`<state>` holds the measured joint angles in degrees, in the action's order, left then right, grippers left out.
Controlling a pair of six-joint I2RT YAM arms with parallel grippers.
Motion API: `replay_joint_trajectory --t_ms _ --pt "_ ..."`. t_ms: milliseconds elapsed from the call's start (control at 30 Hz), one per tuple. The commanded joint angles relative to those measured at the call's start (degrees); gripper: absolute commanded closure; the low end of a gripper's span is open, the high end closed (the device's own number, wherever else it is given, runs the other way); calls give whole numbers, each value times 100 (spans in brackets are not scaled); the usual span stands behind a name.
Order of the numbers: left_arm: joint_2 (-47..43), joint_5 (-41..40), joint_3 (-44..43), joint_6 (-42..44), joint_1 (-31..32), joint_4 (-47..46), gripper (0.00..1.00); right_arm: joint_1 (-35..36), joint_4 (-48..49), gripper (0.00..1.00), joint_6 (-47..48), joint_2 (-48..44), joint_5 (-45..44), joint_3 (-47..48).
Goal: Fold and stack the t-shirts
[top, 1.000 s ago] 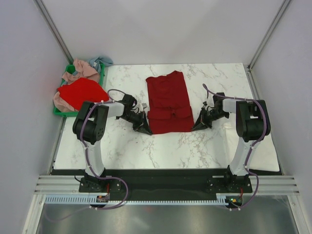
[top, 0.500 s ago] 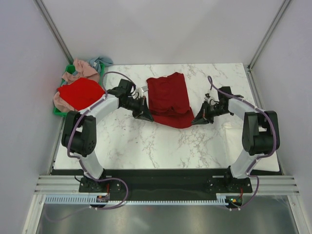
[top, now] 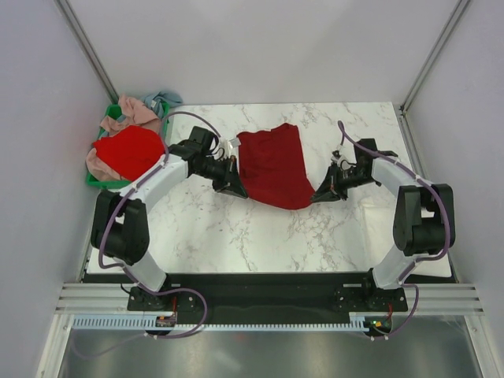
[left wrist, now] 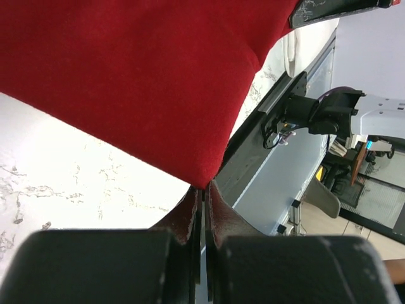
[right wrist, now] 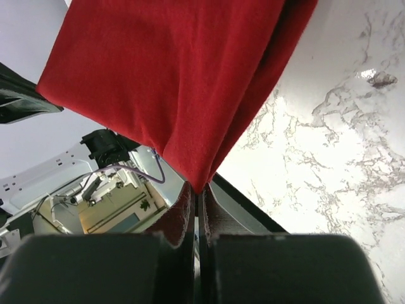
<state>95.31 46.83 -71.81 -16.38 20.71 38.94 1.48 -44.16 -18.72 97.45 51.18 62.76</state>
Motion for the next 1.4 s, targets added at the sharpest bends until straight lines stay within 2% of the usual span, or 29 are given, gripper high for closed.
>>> replay_joint_trajectory --t_ms 0,133,300,467,600,733,767,867,900,933,967,1000,1033,1100,1267,1300,1367 --pt "-223 11 36 293 -14 79 98 -25 4 100 175 -139 191 368" --pt "-48 -252 -104 390 -154 -114 98 -25 109 100 290 195 94 868" --pt "654 -411 -859 583 -427 -369 98 -24 460 100 325 1080 -117 2194" --pt "1735 -841 -2212 856 -638 -633 98 -16 1040 100 141 2110 -240 3714" --pt "2649 -1210 -3651 1137 -717 -800 98 10 1243 100 79 3373 -353 5164" --pt "3388 -1544 -4490 1295 -814 -940 98 81 1620 100 -438 4518 -389 6737" --pt "3502 -1571 -4569 1278 -858 -1010 98 107 1987 100 -683 4720 -389 7210" --pt "3994 -1790 -4964 1216 -919 -1248 98 230 2866 91 -957 5388 -556 7856" --pt "4222 -2191 -5174 1199 -911 -1283 98 291 3252 85 -1315 5694 -565 7935" --pt "4285 -2422 -5237 1077 -911 -1353 93 327 3656 76 -1379 5845 -635 8275" --pt "4329 -2615 -5273 1067 -902 -1493 78 371 3730 63 -1354 5977 -809 8505" --pt "4330 -2791 -5317 1102 -885 -1547 65 441 3826 45 -1284 6074 -802 8646" --pt "4199 -3115 -5326 1172 -850 -1565 53 459 4001 43 -1231 6014 -802 8665" --pt "3787 -3241 -5230 1172 -840 -1661 45 485 4012 40 -951 5560 -855 8526" --pt "3021 -3216 -4869 1181 -814 -1688 43 345 3494 33 -335 4530 -1031 7305" --pt "2968 -3076 -4764 1199 -814 -1662 43 275 3363 27 -247 4302 -1074 7094" --pt "2958 -2470 -4728 1182 -823 -1495 44 248 2775 24 147 4082 -1188 6601"
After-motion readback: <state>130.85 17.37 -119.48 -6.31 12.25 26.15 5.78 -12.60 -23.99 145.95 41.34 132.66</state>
